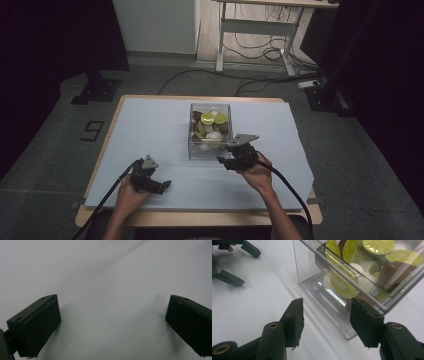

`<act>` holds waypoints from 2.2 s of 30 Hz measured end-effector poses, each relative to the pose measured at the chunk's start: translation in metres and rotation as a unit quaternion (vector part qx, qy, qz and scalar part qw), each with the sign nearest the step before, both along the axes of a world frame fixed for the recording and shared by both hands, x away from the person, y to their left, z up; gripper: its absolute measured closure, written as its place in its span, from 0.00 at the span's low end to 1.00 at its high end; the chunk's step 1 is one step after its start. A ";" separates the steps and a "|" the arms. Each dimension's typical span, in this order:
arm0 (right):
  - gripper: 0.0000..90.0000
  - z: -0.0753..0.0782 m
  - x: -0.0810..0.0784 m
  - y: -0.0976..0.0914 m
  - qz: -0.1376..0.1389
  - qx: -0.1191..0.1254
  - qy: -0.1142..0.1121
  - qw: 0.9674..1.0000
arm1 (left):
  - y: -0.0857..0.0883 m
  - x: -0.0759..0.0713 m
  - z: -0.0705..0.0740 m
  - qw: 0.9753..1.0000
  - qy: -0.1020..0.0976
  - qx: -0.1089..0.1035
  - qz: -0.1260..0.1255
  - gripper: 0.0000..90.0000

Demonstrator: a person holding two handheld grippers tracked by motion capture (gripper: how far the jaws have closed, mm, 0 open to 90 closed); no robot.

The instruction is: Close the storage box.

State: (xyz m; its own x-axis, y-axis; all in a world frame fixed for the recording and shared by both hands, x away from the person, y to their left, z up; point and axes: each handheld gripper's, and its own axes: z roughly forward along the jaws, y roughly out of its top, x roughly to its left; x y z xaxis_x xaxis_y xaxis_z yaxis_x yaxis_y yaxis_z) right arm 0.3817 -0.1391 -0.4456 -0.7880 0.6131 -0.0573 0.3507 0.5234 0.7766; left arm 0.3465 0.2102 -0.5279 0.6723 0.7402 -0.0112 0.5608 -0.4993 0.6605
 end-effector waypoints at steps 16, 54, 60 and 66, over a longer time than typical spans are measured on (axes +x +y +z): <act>0.44 0.004 -0.004 -0.023 -0.012 -0.006 0.002 1.000 | 0.000 0.000 0.000 1.000 0.000 0.000 0.000 0.00; 0.28 0.008 -0.017 -0.078 -0.063 -0.022 0.001 0.998 | 0.000 0.000 0.000 1.000 0.000 -0.001 0.001 0.00; 0.24 0.007 -0.021 -0.086 -0.067 -0.019 0.000 0.998 | 0.000 0.000 0.000 1.000 0.000 -0.001 0.000 0.00; 0.21 0.009 -0.027 -0.095 -0.073 -0.020 -0.001 0.997 | 0.000 0.000 0.000 1.000 0.000 -0.001 0.000 0.00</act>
